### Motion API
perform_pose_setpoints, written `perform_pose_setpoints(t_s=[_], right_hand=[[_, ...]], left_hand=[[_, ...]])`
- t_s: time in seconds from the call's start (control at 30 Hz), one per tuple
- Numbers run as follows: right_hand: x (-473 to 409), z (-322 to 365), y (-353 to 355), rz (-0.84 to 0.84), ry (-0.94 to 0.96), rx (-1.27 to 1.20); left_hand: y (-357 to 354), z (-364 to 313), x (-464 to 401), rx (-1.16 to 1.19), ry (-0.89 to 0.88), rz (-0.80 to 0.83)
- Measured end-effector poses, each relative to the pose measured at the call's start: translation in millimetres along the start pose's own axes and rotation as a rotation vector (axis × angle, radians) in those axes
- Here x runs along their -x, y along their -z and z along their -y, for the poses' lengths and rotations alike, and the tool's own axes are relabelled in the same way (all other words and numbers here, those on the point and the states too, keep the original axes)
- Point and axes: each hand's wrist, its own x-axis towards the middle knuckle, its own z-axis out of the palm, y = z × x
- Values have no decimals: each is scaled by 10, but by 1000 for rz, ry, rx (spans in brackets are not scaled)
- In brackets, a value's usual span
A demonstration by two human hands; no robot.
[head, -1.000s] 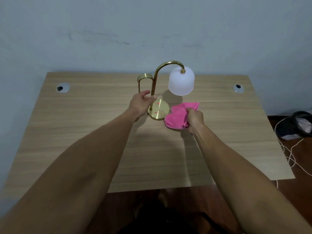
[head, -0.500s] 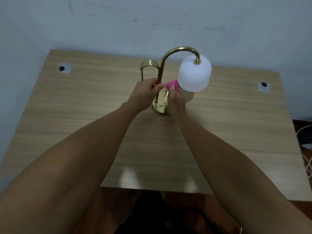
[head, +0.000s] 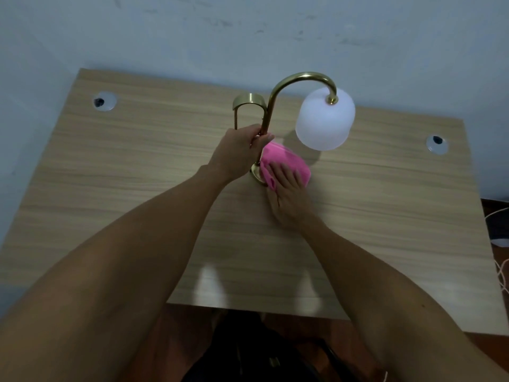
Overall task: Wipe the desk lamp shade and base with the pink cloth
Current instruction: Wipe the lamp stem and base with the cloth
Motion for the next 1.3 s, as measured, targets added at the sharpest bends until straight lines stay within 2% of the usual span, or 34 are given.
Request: perform_pose_setpoints(t_s=[0.17,0.27,0.43,0.63,0.73,0.87,1.07,1.3], right_hand=[[-347,43,166,-2,-154,-11],[-456,133,123,20,-104,18],[23,46,-13,24,-3,36],[-352,103,120,-2,-181,4],[-292,232,14,-18,-108,5],[131,81,-82,9,-12,34],[-297,66,80,-37,-215,67],[156,190,-107,-43,-28,55]], left_hand=[[-5,36,-8,0,13,11],[-18,35,-18,21,2,21],[-7,73,-21,3,-13,20],[-30,52,-23,13,-14,6],[-39,66,-27,9,-17,9],[-33,78,-32,-4,-34,10],[-33,57,-33,-8,-28,25],[-22,37,-27,6,4,45]])
